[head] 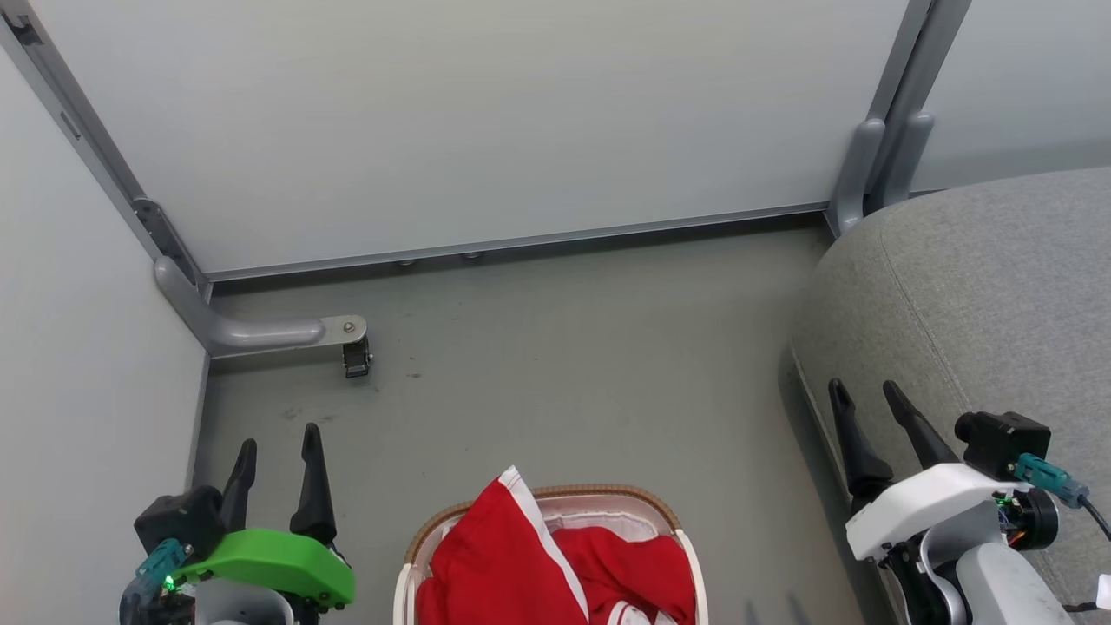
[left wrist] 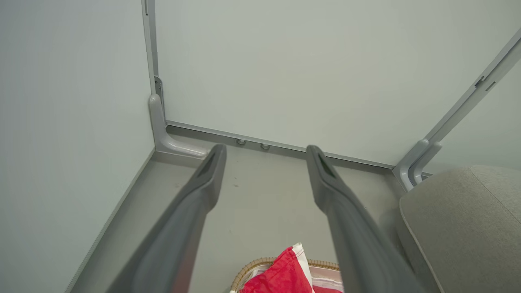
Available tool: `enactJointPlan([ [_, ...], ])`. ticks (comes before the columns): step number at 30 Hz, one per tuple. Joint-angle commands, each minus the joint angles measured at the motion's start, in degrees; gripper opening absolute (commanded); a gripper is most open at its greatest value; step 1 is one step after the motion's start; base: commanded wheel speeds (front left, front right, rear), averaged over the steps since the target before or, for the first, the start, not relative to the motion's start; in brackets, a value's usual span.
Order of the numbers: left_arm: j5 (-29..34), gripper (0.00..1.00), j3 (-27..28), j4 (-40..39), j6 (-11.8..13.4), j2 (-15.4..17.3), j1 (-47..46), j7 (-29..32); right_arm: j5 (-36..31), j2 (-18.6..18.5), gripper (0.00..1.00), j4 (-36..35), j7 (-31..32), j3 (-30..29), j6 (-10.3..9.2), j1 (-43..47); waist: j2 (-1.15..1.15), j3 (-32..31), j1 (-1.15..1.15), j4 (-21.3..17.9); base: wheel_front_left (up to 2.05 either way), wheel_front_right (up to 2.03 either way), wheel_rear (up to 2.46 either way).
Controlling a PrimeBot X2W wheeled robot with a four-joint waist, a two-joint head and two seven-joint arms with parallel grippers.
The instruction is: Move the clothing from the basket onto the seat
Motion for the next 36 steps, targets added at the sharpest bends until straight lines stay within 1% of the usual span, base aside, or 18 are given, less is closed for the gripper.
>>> enactJointPlan([
  [1,1.4,1.00,-0.2,-0.5,0.2,0.2,-0.1,-0.6,-1.6,-0.5,1.00,-0.1,-0.6,0.0,0.01,-0.4,0.00,0.0,0.00,0.0,0.00,0.00,0.00],
  [4,3.1,1.00,-0.3,-0.5,-0.2,0.1,0.0,-1.0,-3.6,-0.5,1.00,0.5,-1.1,0.3,0.01,-0.6,0.00,0.0,0.00,-0.1,0.00,0.00,0.00],
  [12,7.0,1.00,-0.1,-0.6,0.1,-0.4,0.2,-2.2,-7.7,-0.4,1.00,1.1,-2.1,0.5,0.02,-1.1,0.00,-0.1,0.00,-0.1,0.00,0.00,0.00],
  [19,10.0,1.00,0.7,-0.6,-1.0,-0.9,0.6,-2.9,-11.0,-0.4,1.00,1.4,-3.0,0.5,0.02,-1.0,0.00,-0.3,0.00,0.0,0.00,0.00,0.00],
  [22,10.0,1.00,1.1,0.3,-1.9,-1.3,1.2,-3.2,-12.3,-0.3,1.00,1.6,-3.3,0.3,0.02,-1.0,0.00,-0.4,0.00,0.0,0.00,0.00,0.00],
  [26,11.8,1.00,0.8,1.4,-2.8,-1.5,0.9,-3.8,-13.9,0.0,1.00,1.7,-3.8,0.4,0.02,-0.5,0.00,0.0,0.00,0.0,0.00,0.00,0.00],
  [29,13.6,1.00,0.4,1.8,-3.2,-1.7,0.5,-4.0,-14.9,0.0,1.00,1.5,-4.1,0.9,0.02,-0.8,0.00,1.2,0.00,-0.4,0.00,0.00,0.00],
  [36,17.3,1.00,-1.7,3.6,-3.8,-2.0,-3.2,-4.8,-17.6,0.1,1.00,0.3,-4.8,2.1,0.00,-3.5,0.00,7.4,-0.01,-2.2,0.00,0.00,0.00],
])
